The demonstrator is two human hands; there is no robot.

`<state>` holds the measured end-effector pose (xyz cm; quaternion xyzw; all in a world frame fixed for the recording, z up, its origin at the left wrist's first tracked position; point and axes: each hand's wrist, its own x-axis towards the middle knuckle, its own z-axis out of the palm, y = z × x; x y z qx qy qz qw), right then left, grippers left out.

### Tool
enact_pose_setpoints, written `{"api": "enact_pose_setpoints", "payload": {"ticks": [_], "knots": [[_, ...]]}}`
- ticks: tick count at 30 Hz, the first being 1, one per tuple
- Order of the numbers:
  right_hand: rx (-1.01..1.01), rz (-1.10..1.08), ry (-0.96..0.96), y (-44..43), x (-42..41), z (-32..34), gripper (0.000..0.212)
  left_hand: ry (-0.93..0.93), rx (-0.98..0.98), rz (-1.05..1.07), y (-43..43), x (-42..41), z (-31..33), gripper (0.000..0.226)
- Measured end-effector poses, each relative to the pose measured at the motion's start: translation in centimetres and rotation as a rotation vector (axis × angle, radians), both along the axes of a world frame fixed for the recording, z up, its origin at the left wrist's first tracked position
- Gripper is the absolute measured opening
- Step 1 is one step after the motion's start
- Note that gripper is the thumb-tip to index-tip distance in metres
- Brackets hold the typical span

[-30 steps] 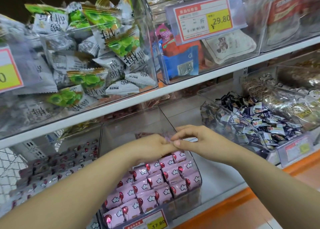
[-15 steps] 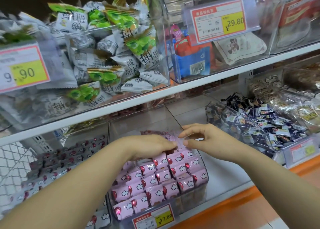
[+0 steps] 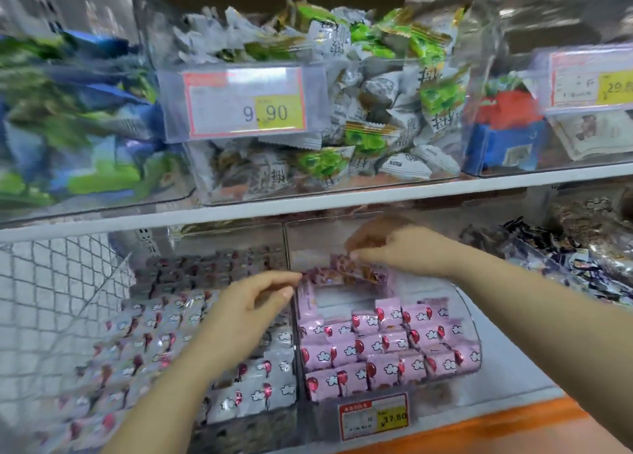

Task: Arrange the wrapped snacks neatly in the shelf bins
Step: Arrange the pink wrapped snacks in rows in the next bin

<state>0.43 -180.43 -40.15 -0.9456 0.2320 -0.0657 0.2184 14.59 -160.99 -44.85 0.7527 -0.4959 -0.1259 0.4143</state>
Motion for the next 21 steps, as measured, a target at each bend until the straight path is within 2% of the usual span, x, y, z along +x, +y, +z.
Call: {"api": "enact_pose_setpoints", "payload": {"ticks": [1, 5, 8, 11, 13, 21], "knots": [[0.050, 0.018, 0.044, 0.0, 1.3, -0.2, 0.022, 0.028, -0.003, -0.009, 0.1, 0.2, -0.3, 0.026], [0.487, -0.011, 0.002, 0.0, 6.0, -2.2, 0.018, 0.108, 0.019, -0.048, 0.7, 1.2, -1.2, 0.027], [0.630, -0.054, 0.202, -0.7, 8.7, -4.4, 0.012, 0.139, -0.001, -0.104, 1.2, 1.3, -1.6, 0.028], [0.720, -0.099, 0.306, -1.3, 10.7, -5.9, 0.021, 0.162, -0.016, -0.124, 1.2, 1.5, -1.6, 0.027], [0.709, -0.086, 0.326, -0.9, 11.5, -6.5, 0.009, 0.191, -0.027, -0.117, 1.1, 1.8, -1.8, 0.027], [0.821, -0.201, 0.245, -0.6, 12.2, -7.8, 0.013, 0.210, -0.072, -0.127, 0.9, 1.8, -2.3, 0.026]]}}
